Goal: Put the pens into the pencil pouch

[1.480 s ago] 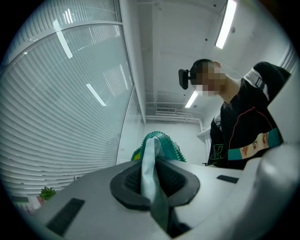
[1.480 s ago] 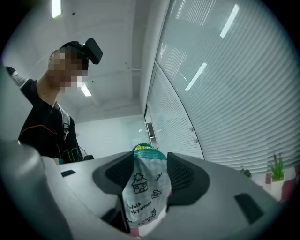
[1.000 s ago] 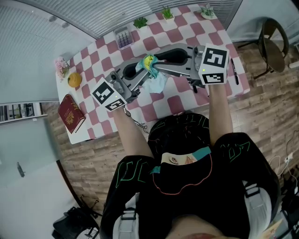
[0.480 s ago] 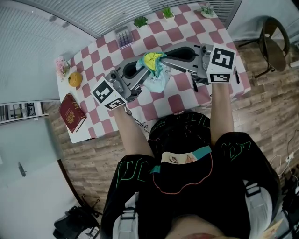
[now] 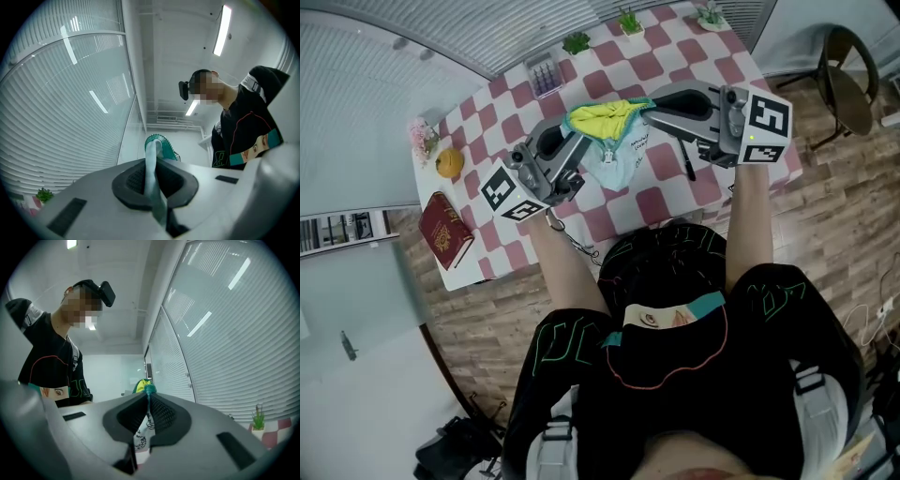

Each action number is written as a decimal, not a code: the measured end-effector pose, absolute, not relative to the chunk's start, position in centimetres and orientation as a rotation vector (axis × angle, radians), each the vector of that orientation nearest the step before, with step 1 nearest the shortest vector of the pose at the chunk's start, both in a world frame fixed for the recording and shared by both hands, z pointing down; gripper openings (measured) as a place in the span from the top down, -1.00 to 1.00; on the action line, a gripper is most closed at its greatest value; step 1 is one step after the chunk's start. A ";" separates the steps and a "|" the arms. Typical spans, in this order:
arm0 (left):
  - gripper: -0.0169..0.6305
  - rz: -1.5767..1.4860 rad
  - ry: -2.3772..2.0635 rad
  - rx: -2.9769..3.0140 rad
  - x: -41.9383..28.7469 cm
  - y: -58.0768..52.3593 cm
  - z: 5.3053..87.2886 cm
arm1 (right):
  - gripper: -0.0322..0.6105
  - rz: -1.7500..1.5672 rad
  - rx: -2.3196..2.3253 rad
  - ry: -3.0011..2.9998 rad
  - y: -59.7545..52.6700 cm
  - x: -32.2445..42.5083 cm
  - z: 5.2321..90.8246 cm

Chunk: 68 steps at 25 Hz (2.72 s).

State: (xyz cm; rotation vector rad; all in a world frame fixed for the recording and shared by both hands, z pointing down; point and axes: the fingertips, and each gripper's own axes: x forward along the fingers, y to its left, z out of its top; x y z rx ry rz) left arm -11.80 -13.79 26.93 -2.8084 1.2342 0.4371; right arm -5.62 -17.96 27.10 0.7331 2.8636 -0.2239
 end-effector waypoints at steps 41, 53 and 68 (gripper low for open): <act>0.95 0.470 1.120 -2.975 -11.0 -13.0 31.6 | 0.89 -0.346 0.267 2.838 -22.5 -2.6 27.3; 0.95 0.538 1.196 -2.923 -12.8 -12.0 31.9 | 0.83 -0.291 -0.281 3.014 -27.1 -2.9 29.1; 0.95 0.654 1.213 -2.928 -13.1 -9.8 34.3 | 0.40 -0.412 -0.546 3.442 -27.0 -5.5 38.5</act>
